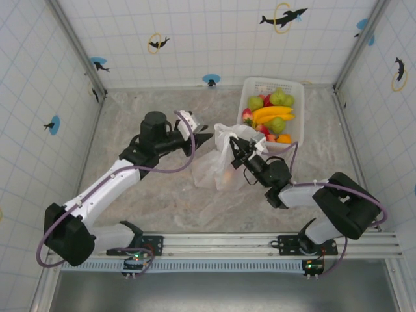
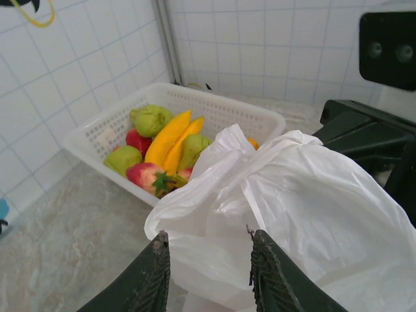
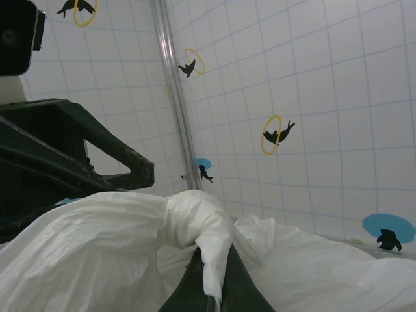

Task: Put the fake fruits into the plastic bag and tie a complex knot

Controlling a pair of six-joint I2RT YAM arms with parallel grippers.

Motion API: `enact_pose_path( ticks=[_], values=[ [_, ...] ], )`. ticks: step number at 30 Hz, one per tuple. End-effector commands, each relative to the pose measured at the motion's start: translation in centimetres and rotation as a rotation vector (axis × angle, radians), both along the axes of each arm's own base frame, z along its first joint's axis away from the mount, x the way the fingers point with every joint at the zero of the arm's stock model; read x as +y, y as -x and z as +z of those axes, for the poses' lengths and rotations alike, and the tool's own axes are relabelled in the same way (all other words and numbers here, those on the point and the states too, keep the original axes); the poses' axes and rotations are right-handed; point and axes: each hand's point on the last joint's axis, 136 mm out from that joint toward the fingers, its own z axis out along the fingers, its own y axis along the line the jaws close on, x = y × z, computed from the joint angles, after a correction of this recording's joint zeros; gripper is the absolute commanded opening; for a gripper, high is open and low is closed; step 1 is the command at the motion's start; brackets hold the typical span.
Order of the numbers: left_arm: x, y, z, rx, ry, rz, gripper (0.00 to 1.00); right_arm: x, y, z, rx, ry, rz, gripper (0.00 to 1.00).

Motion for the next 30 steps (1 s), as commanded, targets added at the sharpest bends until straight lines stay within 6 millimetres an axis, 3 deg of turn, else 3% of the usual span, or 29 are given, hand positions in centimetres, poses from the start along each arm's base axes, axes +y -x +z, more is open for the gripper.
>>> enact_pose_path(
  ticks=[1, 8, 12, 30],
  values=[
    [-0.9, 0.3, -0.1, -0.150, -0.030, -0.105, 0.36, -0.1, 0.2, 2.1, -0.048, -0.033, -0.001, 0.00],
    [-1.5, -1.2, -1.8, -0.146, -0.081, -0.104, 0.37, -0.1, 0.3, 2.2, -0.049, -0.031, 0.000, 0.00],
    [-2.1, -0.8, -2.3, -0.124, -0.067, -0.150, 0.38, -0.1, 0.4, 2.1, -0.047, -0.028, 0.004, 0.00],
    [-3.8, -0.8, -2.0, -0.105, -0.002, -0.242, 0.39, 0.4, 0.4, 1.8, -0.038, -0.021, 0.024, 0.00]
  ],
)
